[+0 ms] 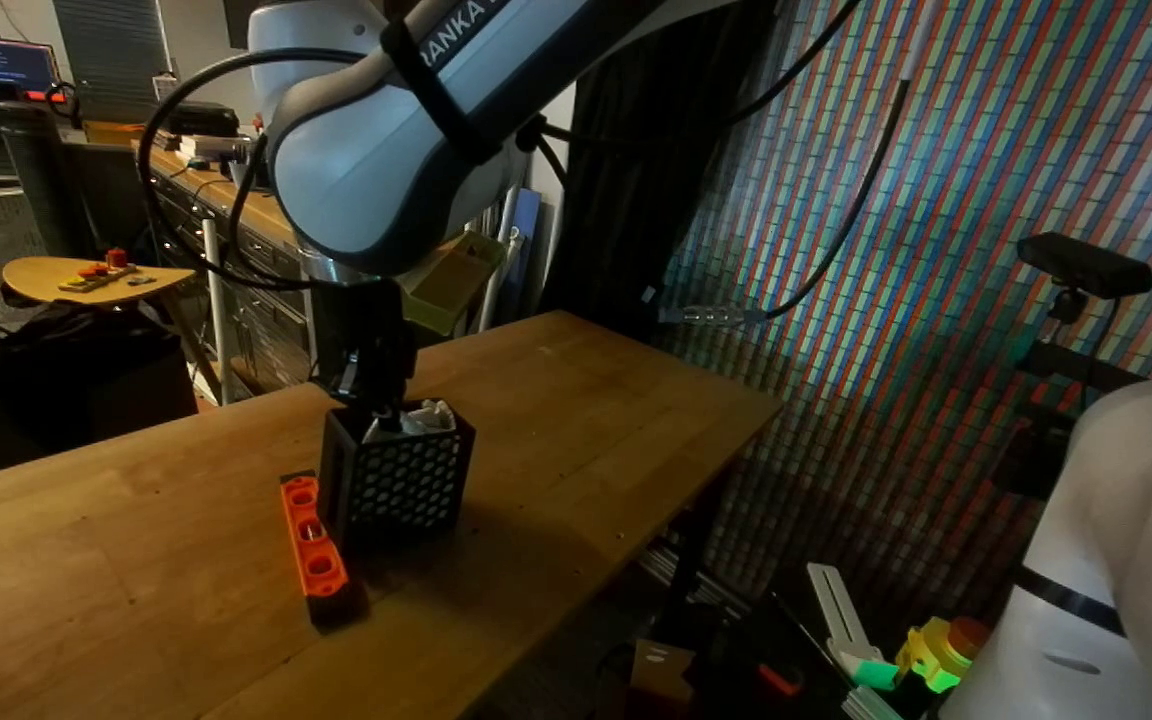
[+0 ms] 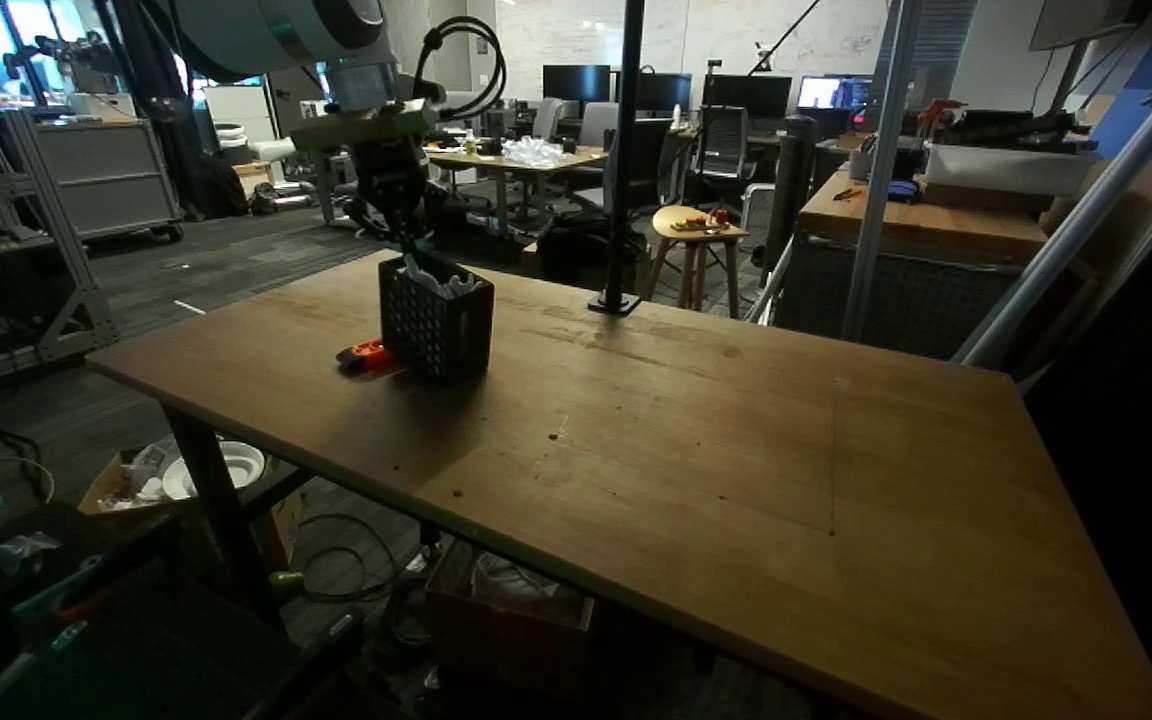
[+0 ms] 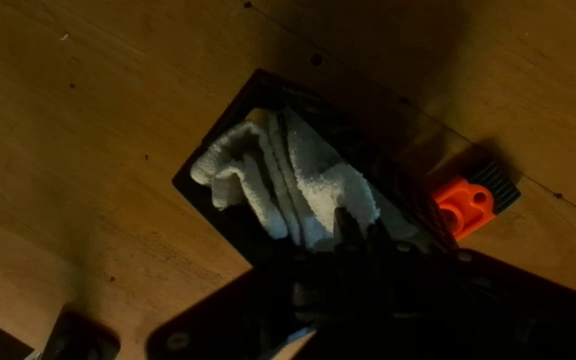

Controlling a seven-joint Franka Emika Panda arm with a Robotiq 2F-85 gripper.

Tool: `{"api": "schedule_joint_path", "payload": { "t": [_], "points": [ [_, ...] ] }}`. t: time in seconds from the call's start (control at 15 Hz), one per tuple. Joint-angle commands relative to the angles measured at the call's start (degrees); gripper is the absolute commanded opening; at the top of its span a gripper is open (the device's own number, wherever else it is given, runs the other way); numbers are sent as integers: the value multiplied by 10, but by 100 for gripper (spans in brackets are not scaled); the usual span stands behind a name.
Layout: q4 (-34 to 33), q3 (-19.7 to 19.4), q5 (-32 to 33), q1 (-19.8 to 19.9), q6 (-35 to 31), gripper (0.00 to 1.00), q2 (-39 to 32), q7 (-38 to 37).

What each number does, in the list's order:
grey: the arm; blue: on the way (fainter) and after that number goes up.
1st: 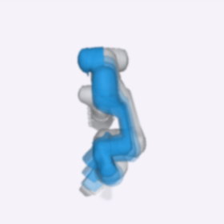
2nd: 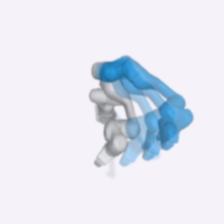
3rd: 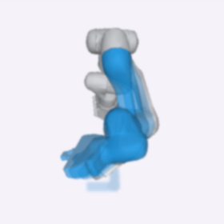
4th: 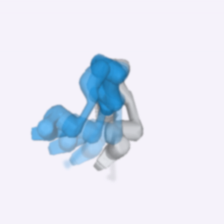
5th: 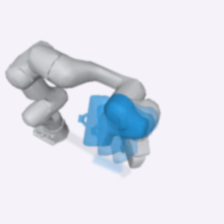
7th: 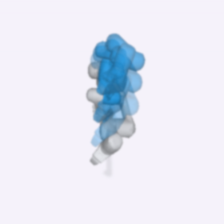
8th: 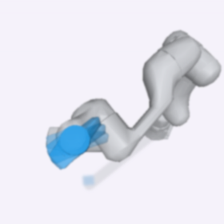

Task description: Put the white towel in the black box

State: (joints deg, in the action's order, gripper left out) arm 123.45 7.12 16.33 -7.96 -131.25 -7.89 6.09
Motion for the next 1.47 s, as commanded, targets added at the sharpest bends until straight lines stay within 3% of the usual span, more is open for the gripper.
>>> {"api": "schedule_joint_path", "payload": {
  "t": [0.0, 0.6, 1.4],
  "points": [
    [23, -4, -11, 1, -62, 6, 2, -42],
    [71, -17, -23, 5, -152, 6, -35, -100],
    [89, -34, -59, 17, -177, 6, -44, -89]
  ]
}}
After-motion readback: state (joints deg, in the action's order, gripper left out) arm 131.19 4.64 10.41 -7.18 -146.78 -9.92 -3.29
